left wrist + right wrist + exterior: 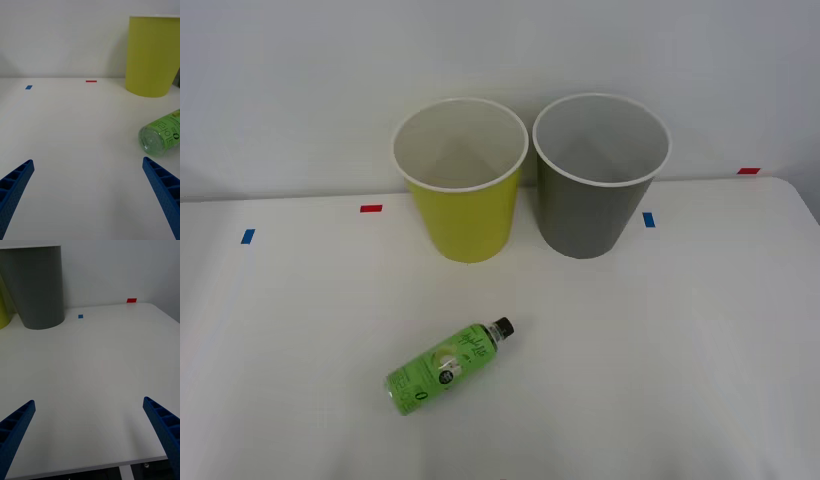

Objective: Put cans in the gray bin and PET bottles in the light green bin.

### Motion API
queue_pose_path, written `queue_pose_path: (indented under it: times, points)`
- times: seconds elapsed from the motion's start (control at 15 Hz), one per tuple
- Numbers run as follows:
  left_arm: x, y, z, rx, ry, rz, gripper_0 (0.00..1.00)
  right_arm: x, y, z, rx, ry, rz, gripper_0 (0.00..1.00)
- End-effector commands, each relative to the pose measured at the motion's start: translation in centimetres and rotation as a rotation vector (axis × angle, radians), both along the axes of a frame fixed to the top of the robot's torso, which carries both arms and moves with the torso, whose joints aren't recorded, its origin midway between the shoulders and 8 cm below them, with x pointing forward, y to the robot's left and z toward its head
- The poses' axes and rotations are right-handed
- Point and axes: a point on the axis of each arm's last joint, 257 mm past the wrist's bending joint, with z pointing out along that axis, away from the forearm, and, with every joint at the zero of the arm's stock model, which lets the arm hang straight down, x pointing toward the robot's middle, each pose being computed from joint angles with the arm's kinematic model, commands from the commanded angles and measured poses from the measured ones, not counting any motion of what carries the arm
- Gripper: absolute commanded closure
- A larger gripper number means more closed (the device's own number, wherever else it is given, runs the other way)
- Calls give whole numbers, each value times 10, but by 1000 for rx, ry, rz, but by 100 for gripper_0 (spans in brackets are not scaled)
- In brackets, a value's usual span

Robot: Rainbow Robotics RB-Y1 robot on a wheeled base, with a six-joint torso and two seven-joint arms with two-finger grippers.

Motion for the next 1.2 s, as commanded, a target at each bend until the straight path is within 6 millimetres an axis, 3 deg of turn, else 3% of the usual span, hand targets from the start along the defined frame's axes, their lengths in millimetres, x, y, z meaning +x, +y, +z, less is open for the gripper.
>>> queue_pose_path:
  times: [0.07, 0.53, 0.6, 0.8, 1.2]
  points:
    - [0, 0, 0, 0, 0, 0, 0, 0, 0, 0, 0, 0, 0, 0]
    - [0, 0, 0, 0, 0, 0, 0, 0, 0, 0, 0, 0, 0, 0]
    - [-4, 2, -23, -6, 50, 5, 0, 0, 0, 0, 0, 0, 0, 0]
    - [-12, 20, -20, 33, 60, -34, 0, 0, 0, 0, 0, 0, 0, 0]
    - [33, 8, -12, 78, 25, -171, 0, 0, 0, 0, 0, 0, 0, 0]
